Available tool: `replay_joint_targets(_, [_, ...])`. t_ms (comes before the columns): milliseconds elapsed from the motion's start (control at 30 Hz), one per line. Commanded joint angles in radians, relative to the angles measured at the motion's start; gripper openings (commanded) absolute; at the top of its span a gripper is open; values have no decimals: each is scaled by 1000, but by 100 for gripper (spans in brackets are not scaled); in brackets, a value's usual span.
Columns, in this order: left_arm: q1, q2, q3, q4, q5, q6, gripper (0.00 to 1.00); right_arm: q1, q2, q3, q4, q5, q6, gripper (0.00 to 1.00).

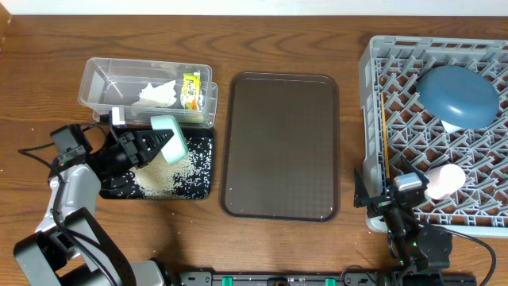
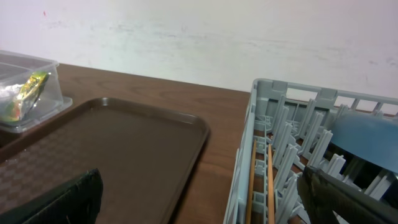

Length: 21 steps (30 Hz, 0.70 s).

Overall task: Sort waste into correct bins and load items into the dishwasher rack
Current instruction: 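Tilt the green bowl to pour the rice onto the black tray, then carry the emptied green bowl with the left gripper to the rack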

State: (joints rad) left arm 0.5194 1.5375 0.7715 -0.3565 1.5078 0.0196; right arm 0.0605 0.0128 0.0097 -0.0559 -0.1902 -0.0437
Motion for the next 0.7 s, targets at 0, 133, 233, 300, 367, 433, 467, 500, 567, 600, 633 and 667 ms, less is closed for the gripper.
replay_joint_targets(0, [-6,-5,4,-8,-134,-105,6,-10,-2,-4,0,-1,13,99])
replay_joint_targets(133, [-21,-8,5,21,41,11,6,-10,-2,-4,0,-1,13,99])
replay_joint_targets(233, [-30,-8,5,17,-95,-94,6,-10,-2,-4,0,-1,13,99])
replay_joint_targets(300, [-51,-10,5,36,-15,-54,6,-10,-2,-4,0,-1,13,99])
replay_joint_targets(367, [-83,-12,5,50,-16,-63,6,-10,-2,-4,0,-1,13,99])
replay_joint_targets(433, [-130,-14,5,71,-16,-62,6,-10,-2,-4,0,-1,13,99])
replay_joint_targets(467, [-165,-16,5,97,-16,-63,6,-10,-2,-4,0,-1,13,99])
replay_joint_targets(500, [-194,-17,7,121,-17,-63,6,-10,-2,-4,0,-1,13,99])
replay_joint_targets(567, [-256,-18,14,177,-74,-121,6,-10,-2,-4,0,-1,13,99])
replay_joint_targets(600, [-287,-18,15,221,-105,-166,6,-10,-2,-4,0,-1,13,99])
replay_joint_targets(633, [-313,-18,16,272,-109,-202,6,-10,-2,-4,0,-1,13,99])
replay_joint_targets(667, [-344,-18,16,354,-110,-269,6,-10,-2,-4,0,-1,13,99])
